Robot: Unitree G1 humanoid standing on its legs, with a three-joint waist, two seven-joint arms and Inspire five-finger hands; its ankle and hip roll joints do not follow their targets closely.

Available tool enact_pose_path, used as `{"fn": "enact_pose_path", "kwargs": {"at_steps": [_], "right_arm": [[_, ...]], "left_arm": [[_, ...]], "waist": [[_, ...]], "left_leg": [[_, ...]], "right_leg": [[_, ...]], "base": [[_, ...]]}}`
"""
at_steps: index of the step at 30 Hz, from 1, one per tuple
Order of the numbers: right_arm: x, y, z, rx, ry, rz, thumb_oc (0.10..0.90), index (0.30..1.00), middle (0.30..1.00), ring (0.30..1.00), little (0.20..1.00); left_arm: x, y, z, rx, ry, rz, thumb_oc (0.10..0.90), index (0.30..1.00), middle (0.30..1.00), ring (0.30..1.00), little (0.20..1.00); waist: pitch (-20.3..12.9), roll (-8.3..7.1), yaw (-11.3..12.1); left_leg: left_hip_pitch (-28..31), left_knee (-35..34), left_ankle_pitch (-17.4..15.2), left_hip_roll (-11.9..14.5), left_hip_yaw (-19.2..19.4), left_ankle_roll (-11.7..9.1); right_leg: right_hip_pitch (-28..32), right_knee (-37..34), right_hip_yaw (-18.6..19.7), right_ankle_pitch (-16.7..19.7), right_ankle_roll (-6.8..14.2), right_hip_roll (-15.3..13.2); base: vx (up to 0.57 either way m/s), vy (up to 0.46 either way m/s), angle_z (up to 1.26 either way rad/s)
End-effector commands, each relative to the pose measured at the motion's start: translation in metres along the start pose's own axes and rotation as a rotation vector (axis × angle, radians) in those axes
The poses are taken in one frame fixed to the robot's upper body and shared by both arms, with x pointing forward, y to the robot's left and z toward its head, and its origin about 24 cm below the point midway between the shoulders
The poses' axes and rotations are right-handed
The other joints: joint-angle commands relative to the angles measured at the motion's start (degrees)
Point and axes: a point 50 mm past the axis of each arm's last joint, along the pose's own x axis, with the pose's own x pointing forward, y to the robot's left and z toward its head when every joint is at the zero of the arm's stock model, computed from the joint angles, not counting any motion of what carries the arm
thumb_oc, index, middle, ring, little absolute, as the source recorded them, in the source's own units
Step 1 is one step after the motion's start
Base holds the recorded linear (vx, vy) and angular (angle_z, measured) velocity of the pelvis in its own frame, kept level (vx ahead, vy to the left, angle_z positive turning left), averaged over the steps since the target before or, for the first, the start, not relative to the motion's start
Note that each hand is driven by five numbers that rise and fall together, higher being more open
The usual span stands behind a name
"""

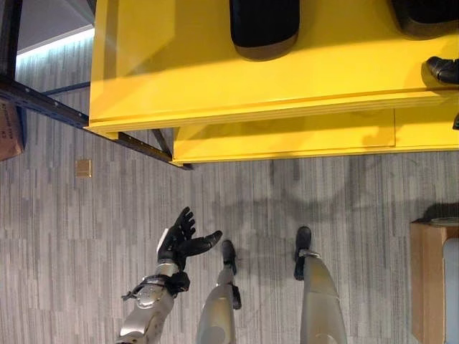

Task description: Move parts from the plastic box to the shelf.

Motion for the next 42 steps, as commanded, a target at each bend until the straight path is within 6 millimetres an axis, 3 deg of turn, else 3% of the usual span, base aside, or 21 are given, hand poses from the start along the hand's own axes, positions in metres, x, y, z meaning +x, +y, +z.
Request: {"fn": "enact_pose_path", "kwargs": {"at_steps": [1, 19, 42], "right_arm": [[0.008, -0.008, 0.069, 0.023, -0.278, -0.008, 0.900, 1.000, 1.000, 1.000, 1.000], [0.002, -0.006, 0.055, 0.024, -0.248, 0.016, 0.900, 1.000, 1.000, 1.000, 1.000], [-0.001, 0.006, 0.014, 0.140, -0.079, 0.049, 0.900, 1.000, 1.000, 1.000, 1.000]], "left_arm": [[-0.005, 0.006, 0.024, 0.035, -0.131, -0.014, 0.900, 1.000, 1.000, 1.000, 1.000], [-0.007, 0.011, 0.022, 0.033, -0.120, -0.003, 0.900, 1.000, 1.000, 1.000, 1.000], [-0.005, 0.007, 0.020, 0.011, -0.113, -0.016, 0.900, 1.000, 1.000, 1.000, 1.000]], "waist": [[-1.4, -3.53, -0.5], [-2.0, -4.14, -0.3], [-2.4, -3.97, -0.2]], "left_leg": [[7.1, -0.5, 5.6, 3.4, -2.0, -2.7], [7.4, -0.5, 5.3, 3.3, -2.2, -2.6], [7.8, -0.5, 4.2, 2.8, -2.0, -2.2]], "right_leg": [[8.6, -10.3, -1.5, 6.1, 4.3, -1.7], [9.7, -11.8, -1.7, 7.1, 4.4, -1.5], [9.9, -12.3, -1.1, 7.6, 4.6, -1.6]], "base": [[0.00, 0.000, 0.00], [0.00, 0.000, 0.00], [0.00, 0.002, 0.00]]}}
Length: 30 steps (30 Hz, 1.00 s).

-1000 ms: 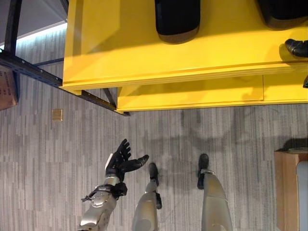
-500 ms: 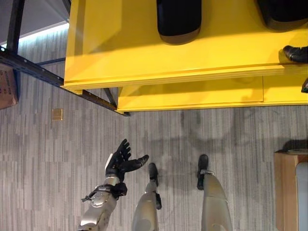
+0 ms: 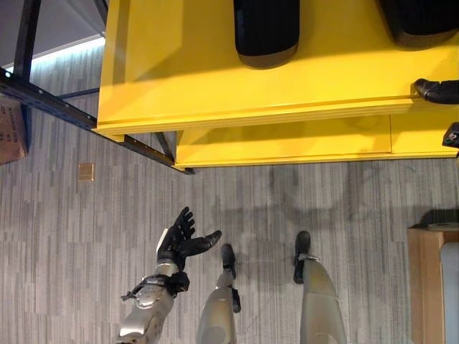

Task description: Move parts from the plastic box to the shelf.

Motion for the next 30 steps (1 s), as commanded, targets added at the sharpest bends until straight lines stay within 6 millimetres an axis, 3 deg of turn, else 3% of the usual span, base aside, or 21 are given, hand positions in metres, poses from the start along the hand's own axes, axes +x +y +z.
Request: {"fn": "enact_pose_path", "kwargs": {"at_steps": [1, 17, 25, 30], "right_arm": [[0.009, 0.004, 0.042, 0.107, -0.161, 0.018, 0.900, 1.000, 1.000, 1.000, 1.000], [0.003, 0.015, 0.046, 0.101, -0.200, 0.070, 0.900, 1.000, 1.000, 1.000, 1.000], [-0.041, 0.031, 0.036, 0.094, -0.327, 0.097, 0.900, 1.000, 1.000, 1.000, 1.000], [-0.089, 0.046, 0.010, 0.202, -0.319, 0.140, 0.900, 1.000, 1.000, 1.000, 1.000]], "left_arm": [[-0.005, 0.006, 0.020, 0.011, -0.112, -0.018, 0.900, 1.000, 1.000, 1.000, 1.000], [-0.004, 0.004, 0.021, 0.016, -0.113, -0.023, 0.900, 1.000, 1.000, 1.000, 1.000], [-0.004, 0.010, 0.021, 0.025, -0.118, 0.028, 0.900, 1.000, 1.000, 1.000, 1.000], [-0.008, 0.010, 0.015, 0.021, -0.097, 0.051, 0.900, 1.000, 1.000, 1.000, 1.000]], "waist": [[-2.4, -3.92, -0.1], [-2.6, -4.22, -0.8], [-4.1, -4.82, -2.4], [-5.9, -5.18, -3.3]], "left_leg": [[5.9, -0.5, 3.9, 2.5, -1.6, -2.1], [6.5, -0.5, 3.7, 2.8, -1.4, -2.0], [8.2, -0.5, 4.3, 4.0, -0.9, -2.2], [9.8, -0.5, 4.9, 5.5, -0.2, -2.7]], "right_leg": [[7.1, -10.9, -0.7, 7.4, 4.3, -1.7], [7.6, -10.8, -0.8, 7.4, 4.2, -1.7], [9.8, -13.2, -0.4, 7.9, 4.1, -0.2], [12.6, -15.7, -0.5, 8.2, 4.0, 1.3]], "base": [[0.00, 0.000, 0.00], [0.00, 0.000, 0.00], [0.01, -0.007, -0.04], [0.03, -0.020, -0.08]]}}
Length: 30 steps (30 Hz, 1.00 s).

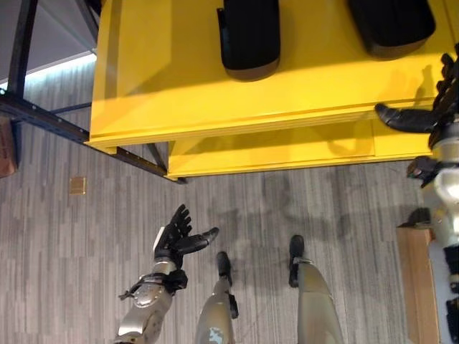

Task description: Move parts from the plastic box to the shelf.

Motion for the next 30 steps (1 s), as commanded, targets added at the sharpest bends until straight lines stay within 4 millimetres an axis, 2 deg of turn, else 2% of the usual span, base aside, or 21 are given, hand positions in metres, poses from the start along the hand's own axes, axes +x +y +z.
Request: {"fn": "enact_pose_path", "kwargs": {"at_steps": [1, 5, 6, 8, 9, 12, 13, 15, 18, 19, 21, 22, 26, 27, 30], "right_arm": [[-0.011, 0.007, 0.031, 0.054, -0.225, 0.014, 0.900, 1.000, 1.000, 1.000, 1.000], [-0.044, 0.014, 0.014, 0.142, -0.169, 0.069, 0.900, 1.000, 1.000, 1.000, 1.000], [-0.059, 0.016, 0.007, 0.167, -0.137, 0.101, 0.900, 1.000, 1.000, 1.000, 1.000], [-0.059, 0.016, 0.007, 0.167, -0.137, 0.101, 0.900, 1.000, 1.000, 1.000, 1.000], [-0.071, 0.014, -0.002, 0.191, -0.089, 0.112, 0.900, 1.000, 1.000, 1.000, 1.000], [-0.083, 0.017, -0.009, 0.205, -0.051, 0.131, 0.900, 1.000, 1.000, 1.000, 1.000], [-0.097, 0.022, -0.022, 0.285, 0.026, 0.152, 0.900, 1.000, 1.000, 1.000, 1.000], [-0.104, 0.025, -0.028, 0.299, 0.065, 0.181, 0.900, 1.000, 1.000, 1.000, 1.000], [-0.139, 0.033, -0.058, 0.377, 0.264, 0.239, 0.900, 1.000, 1.000, 1.000, 1.000], [-0.139, 0.033, -0.058, 0.377, 0.264, 0.239, 0.900, 1.000, 1.000, 1.000, 1.000], [-0.156, 0.040, -0.074, 0.407, 0.371, 0.256, 0.900, 1.000, 1.000, 1.000, 1.000], [-0.156, 0.040, -0.074, 0.407, 0.372, 0.256, 0.900, 1.000, 1.000, 1.000, 1.000], [-0.187, 0.048, -0.101, 0.405, 0.556, 0.282, 0.900, 1.000, 1.000, 1.000, 1.000], [-0.192, 0.051, -0.104, 0.417, 0.584, 0.285, 0.900, 1.000, 1.000, 1.000, 1.000], [-0.191, 0.055, -0.102, 0.426, 0.576, 0.302, 0.900, 1.000, 1.000, 1.000, 1.000]], "left_arm": [[-0.009, 0.006, 0.008, 0.040, -0.067, 0.018, 0.900, 1.000, 1.000, 1.000, 1.000], [-0.014, 0.011, 0.001, 0.042, -0.043, 0.040, 0.900, 1.000, 1.000, 1.000, 1.000], [-0.016, 0.014, -0.002, 0.045, -0.033, 0.050, 0.900, 1.000, 1.000, 1.000, 1.000], [-0.017, 0.014, -0.002, 0.046, -0.033, 0.050, 0.900, 1.000, 1.000, 1.000, 1.000], [-0.019, 0.017, -0.006, 0.051, -0.016, 0.060, 0.900, 1.000, 1.000, 1.000, 1.000], [-0.022, 0.018, -0.010, 0.055, -0.006, 0.067, 0.900, 1.000, 1.000, 1.000, 1.000], [-0.025, 0.019, -0.014, 0.050, 0.007, 0.074, 0.900, 1.000, 1.000, 1.000, 1.000], [-0.025, 0.019, -0.015, 0.051, 0.012, 0.074, 0.900, 1.000, 1.000, 1.000, 1.000], [-0.034, 0.022, -0.025, 0.057, 0.046, 0.080, 0.900, 1.000, 1.000, 1.000, 1.000], [-0.034, 0.022, -0.025, 0.057, 0.046, 0.080, 0.900, 1.000, 1.000, 1.000, 1.000], [-0.036, 0.024, -0.027, 0.054, 0.051, 0.093, 0.900, 1.000, 1.000, 1.000, 1.000], [-0.036, 0.024, -0.027, 0.054, 0.051, 0.093, 0.900, 1.000, 1.000, 1.000, 1.000], [-0.038, 0.026, -0.027, 0.069, 0.042, 0.106, 0.900, 1.000, 1.000, 1.000, 1.000], [-0.038, 0.028, -0.026, 0.068, 0.038, 0.118, 0.900, 1.000, 1.000, 1.000, 1.000], [-0.035, 0.027, -0.023, 0.071, 0.024, 0.119, 0.900, 1.000, 1.000, 1.000, 1.000]], "waist": [[-6.1, -4.11, -0.5], [-7.8, -4.50, -1.2], [-8.8, -4.60, -1.6], [-8.8, -4.59, -1.6], [-9.8, -4.69, -2.0], [-11.0, -4.66, -2.4], [-12.0, -4.61, -2.6], [-12.4, -4.66, -2.8], [-14.4, -4.66, -3.1], [-14.4, -4.66, -3.1], [-15.1, -4.74, -3.1], [-15.0, -4.77, -3.1], [-15.7, -5.27, -3.1], [-15.8, -5.48, -3.0], [-15.7, -5.64, -3.0]], "left_leg": [[6.1, -0.6, 6.0, 4.2, -1.0, -4.3], [8.1, -0.6, 6.0, 5.5, -0.3, -4.5], [9.3, -0.6, 5.9, 6.1, 0.1, -4.7], [9.4, -0.6, 5.9, 6.1, 0.1, -4.7], [10.2, -0.6, 5.9, 6.7, 0.4, -4.9], [11.2, -0.6, 5.9, 7.2, 0.8, -5.2], [11.9, -0.6, 5.4, 7.4, 1.1, -5.2], [12.1, -0.6, 5.1, 7.4, 1.1, -5.1], [13.2, -0.6, 2.0, 6.4, 1.2, -4.2], [13.3, -0.6, 2.0, 6.4, 1.2, -4.2], [14.1, -0.6, -0.1, 5.5, 1.2, -3.4], [14.1, -0.6, -0.2, 5.4, 1.2, -3.3], [15.6, -0.6, -3.8, 3.7, 1.7, -1.8], [16.1, -0.6, -4.6, 3.0, 1.6, -1.4], [16.4, -0.6, -4.9, 2.7, 1.6, -1.1]], "right_leg": [[8.3, -13.2, -0.9, 7.8, 3.5, -0.6], [11.4, -15.4, -0.9, 7.8, 3.5, 0.6], [13.3, -16.9, -1.0, 7.9, 3.5, 1.1], [13.4, -17.0, -1.0, 7.9, 3.5, 1.1], [14.9, -18.2, -1.2, 7.8, 3.5, 1.4], [16.6, -19.7, -1.4, 7.9, 3.6, 1.6], [17.8, -20.8, -1.5, 8.1, 3.6, 1.8], [18.6, -21.8, -1.4, 8.4, 3.6, 1.8], [21.5, -24.8, -1.6, 9.3, 4.0, 1.2], [21.5, -24.9, -1.6, 9.3, 4.0, 1.2], [22.5, -25.1, -1.4, 9.6, 4.4, 0.6], [22.5, -25.1, -1.4, 9.6, 4.4, 0.6], [23.3, -23.4, -0.9, 9.4, 5.2, -0.9], [23.4, -22.6, -0.4, 9.2, 5.4, -1.4], [22.9, -20.8, 0.3, 8.6, 5.5, -1.7]], "base": [[0.03, -0.023, -0.08], [0.05, -0.008, -0.14], [0.04, 0.000, -0.07], [0.02, 0.004, -0.06], [0.04, 0.020, -0.06], [0.02, 0.022, -0.03], [0.01, 0.047, 0.00], [0.00, 0.053, -0.02], [0.00, 0.089, 0.09], [0.01, 0.101, 0.20], [0.01, 0.075, 0.06], [0.00, 0.082, 0.01], [0.01, 0.108, -0.02], [0.01, 0.106, 0.00], [0.00, 0.039, -0.03]]}}
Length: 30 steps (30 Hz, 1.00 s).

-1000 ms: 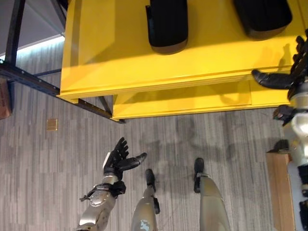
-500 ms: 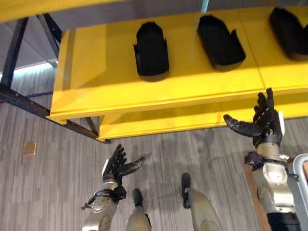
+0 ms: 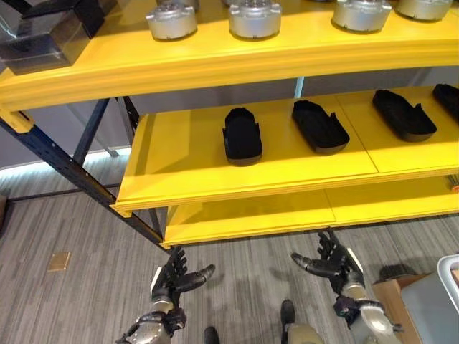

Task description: Move parts from the plastic box to the shelf.

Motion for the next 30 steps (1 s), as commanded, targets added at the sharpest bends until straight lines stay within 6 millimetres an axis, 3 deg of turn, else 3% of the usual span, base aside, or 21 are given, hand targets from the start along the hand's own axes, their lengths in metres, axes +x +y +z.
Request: {"fn": "enact_pose_path", "kwargs": {"at_steps": [1, 5, 7, 11, 12, 14, 15, 18, 20, 21, 22, 26, 30], "right_arm": [[0.014, 0.020, 0.061, 0.004, -0.287, 0.120, 0.900, 1.000, 1.000, 1.000, 1.000], [0.014, 0.018, 0.074, -0.037, -0.338, 0.116, 0.900, 1.000, 1.000, 1.000, 1.000], [0.016, 0.016, 0.086, -0.079, -0.380, 0.103, 0.900, 1.000, 1.000, 1.000, 1.000], [0.014, 0.005, 0.094, -0.125, -0.407, 0.071, 0.900, 1.000, 1.000, 1.000, 1.000], [0.012, -0.003, 0.095, -0.129, -0.411, 0.031, 0.900, 1.000, 1.000, 1.000, 1.000], [0.010, -0.007, 0.094, -0.124, -0.410, 0.011, 0.900, 1.000, 1.000, 1.000, 1.000], [0.009, -0.009, 0.092, -0.121, -0.403, 0.001, 0.900, 1.000, 1.000, 1.000, 1.000], [0.011, -0.007, 0.088, -0.134, -0.384, 0.014, 0.900, 1.000, 1.000, 1.000, 1.000], [0.016, -0.002, 0.089, -0.133, -0.389, 0.033, 0.900, 1.000, 1.000, 1.000, 1.000], [0.016, -0.002, 0.089, -0.133, -0.389, 0.033, 0.900, 1.000, 1.000, 1.000, 1.000], [0.020, 0.002, 0.088, -0.129, -0.384, 0.041, 0.900, 1.000, 1.000, 1.000, 1.000], [0.024, 0.013, 0.082, -0.112, -0.367, 0.079, 0.900, 1.000, 1.000, 1.000, 1.000], [0.025, 0.020, 0.078, -0.091, -0.354, 0.106, 0.900, 1.000, 1.000, 1.000, 1.000]], "left_arm": [[0.009, 0.009, 0.041, 0.029, -0.202, 0.023, 0.900, 1.000, 1.000, 1.000, 1.000], [0.014, 0.002, 0.052, 0.041, -0.238, 0.004, 0.900, 1.000, 1.000, 1.000, 1.000], [0.023, -0.005, 0.062, 0.038, -0.263, -0.014, 0.900, 1.000, 1.000, 1.000, 1.000], [0.027, -0.010, 0.064, 0.029, -0.268, -0.028, 0.900, 1.000, 1.000, 1.000, 1.000], [0.029, -0.012, 0.067, 0.034, -0.273, -0.042, 0.900, 1.000, 1.000, 1.000, 1.000], [0.029, -0.012, 0.066, 0.034, -0.270, -0.048, 0.900, 1.000, 1.000, 1.000, 1.000], [0.028, -0.011, 0.065, 0.031, -0.268, -0.051, 0.900, 1.000, 1.000, 1.000, 1.000], [0.024, -0.009, 0.061, 0.028, -0.262, -0.044, 0.900, 1.000, 1.000, 1.000, 1.000], [0.024, -0.010, 0.060, 0.031, -0.260, -0.042, 0.900, 1.000, 1.000, 1.000, 1.000], [0.024, -0.010, 0.060, 0.031, -0.260, -0.042, 0.900, 1.000, 1.000, 1.000, 1.000], [0.024, -0.012, 0.060, 0.032, -0.265, -0.049, 0.900, 1.000, 1.000, 1.000, 1.000], [0.021, -0.014, 0.058, 0.013, -0.264, -0.047, 0.900, 1.000, 1.000, 1.000, 1.000], [0.023, -0.014, 0.057, 0.012, -0.260, -0.045, 0.900, 1.000, 1.000, 1.000, 1.000]], "waist": [[-0.4, -1.66, 0.0], [0.8, -1.88, -0.9], [2.7, -2.29, -1.4], [4.3, -3.29, -0.6], [5.0, -4.12, -0.5], [5.2, -4.39, -0.7], [5.4, -4.47, -0.7], [5.8, -4.73, 1.4], [6.2, -4.85, 2.9], [6.1, -4.83, 2.8], [6.2, -4.52, 3.6], [5.6, -4.44, 3.7], [4.8, -4.84, 3.6]], "left_leg": [[3.4, -0.2, -0.6, 3.1, -1.8, -1.0], [3.6, -0.2, 0.0, 4.5, -2.1, -1.0], [1.8, -0.2, 3.4, 7.3, -2.8, -1.9], [-2.5, 5.0, 9.1, 7.3, -3.6, -2.1], [-5.6, 7.9, 10.7, 6.8, -1.9, -1.4], [-6.2, 8.4, 10.1, 6.2, 0.0, -1.2], [-6.4, 7.8, 9.2, 5.1, 1.2, -0.9], [-9.6, 6.0, 4.5, -3.8, -4.6, 1.7], [-12.6, 6.1, 4.2, -9.0, -8.2, 2.3], [-12.8, 6.1, 4.3, -9.0, -8.3, 2.3], [-14.4, 6.1, 5.2, -11.3, -8.9, 2.5], [-9.6, 1.6, 4.2, -12.2, -11.5, 4.3], [-8.1, 1.4, 3.3, -12.0, -9.8, 5.5]], "right_leg": [[0.4, 0.7, 0.1, -0.4, 2.8, -2.4], [-2.4, 7.3, 0.9, -3.9, 2.2, -1.3], [-5.7, 13.5, 0.3, -7.8, 0.7, 0.2], [-4.5, 11.2, -0.7, -7.7, -1.7, 1.0], [-3.0, 8.9, -2.3, -7.2, -2.6, 0.9], [-1.7, 7.2, -3.2, -7.0, -2.7, 0.9], [-0.6, 5.7, -3.7, -6.8, -2.7, 1.0], [0.8, 2.6, -2.9, -5.4, -2.4, 1.9], [2.2, 0.8, -2.7, -4.7, -2.3, 3.4], [2.0, 0.7, -2.7, -4.5, -2.3, 3.4], [3.0, -1.0, -2.3, -3.9, -2.2, 4.7], [4.6, -3.5, -0.6, -3.3, -2.1, 6.0], [5.6, -3.7, -0.1, -3.5, -2.2, 5.7]], "base": [[0.01, 0.018, -0.07], [-0.01, -0.049, -0.05], [-0.07, -0.270, -0.02], [-0.02, -0.239, 0.27], [-0.01, -0.312, 0.05], [0.01, -0.179, 0.45], [0.03, -0.070, 0.73], [0.05, -0.094, 0.27], [0.04, -0.086, -0.23], [0.05, -0.057, -0.49], [0.06, -0.013, -0.39], [0.09, 0.029, -0.55], [0.09, 0.059, -0.34]]}}
